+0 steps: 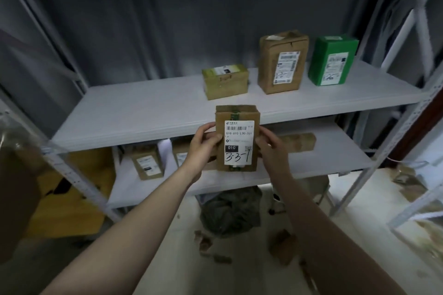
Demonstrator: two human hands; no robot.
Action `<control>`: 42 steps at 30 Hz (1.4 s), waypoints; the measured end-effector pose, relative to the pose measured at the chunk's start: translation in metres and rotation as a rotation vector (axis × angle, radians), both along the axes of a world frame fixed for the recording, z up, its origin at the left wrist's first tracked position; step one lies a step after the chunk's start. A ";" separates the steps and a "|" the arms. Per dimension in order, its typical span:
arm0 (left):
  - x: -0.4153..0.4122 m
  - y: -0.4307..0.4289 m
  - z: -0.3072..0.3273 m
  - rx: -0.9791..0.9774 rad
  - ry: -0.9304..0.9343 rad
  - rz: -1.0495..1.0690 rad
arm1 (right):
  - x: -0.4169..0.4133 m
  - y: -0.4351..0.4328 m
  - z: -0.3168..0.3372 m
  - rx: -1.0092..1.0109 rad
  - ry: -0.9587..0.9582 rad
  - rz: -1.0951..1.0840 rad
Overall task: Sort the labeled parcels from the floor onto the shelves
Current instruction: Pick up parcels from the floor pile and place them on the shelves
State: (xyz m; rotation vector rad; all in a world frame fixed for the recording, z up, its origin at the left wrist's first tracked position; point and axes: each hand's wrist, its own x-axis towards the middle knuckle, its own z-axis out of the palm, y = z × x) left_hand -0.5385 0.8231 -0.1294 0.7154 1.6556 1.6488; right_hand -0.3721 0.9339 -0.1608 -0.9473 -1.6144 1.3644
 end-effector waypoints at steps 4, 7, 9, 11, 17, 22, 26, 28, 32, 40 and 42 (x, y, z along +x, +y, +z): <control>-0.041 -0.031 -0.007 -0.060 0.000 -0.028 | -0.038 -0.035 -0.010 -0.065 -0.005 -0.048; -0.069 -0.050 -0.010 -0.083 -0.015 -0.089 | -0.060 -0.061 -0.013 -0.131 -0.013 -0.077; -0.082 -0.064 -0.014 -0.110 -0.036 -0.116 | -0.073 -0.075 -0.015 -0.175 -0.033 -0.068; -0.091 -0.076 -0.021 -0.137 -0.060 -0.096 | -0.085 -0.084 -0.018 -0.199 -0.044 -0.043; -0.096 -0.109 -0.046 -0.151 -0.172 0.064 | -0.107 -0.100 -0.021 -0.207 -0.144 0.086; -0.090 -0.129 -0.068 -0.149 -0.235 0.183 | -0.118 -0.099 -0.029 -0.245 -0.244 0.239; -0.098 -0.146 -0.084 -0.189 -0.276 0.267 | -0.137 -0.106 -0.042 -0.288 -0.300 0.345; -0.110 -0.159 -0.094 -0.242 -0.281 0.278 | -0.152 -0.113 -0.054 -0.342 -0.331 0.396; -0.153 -0.190 -0.114 -0.364 -0.267 0.296 | -0.196 -0.130 -0.082 -0.429 -0.359 0.470; -0.272 -0.233 -0.161 -0.491 -0.375 0.329 | -0.324 -0.177 -0.141 -0.667 -0.447 0.516; -0.304 -0.234 -0.176 -0.498 -0.387 0.332 | -0.354 -0.185 -0.157 -0.745 -0.433 0.524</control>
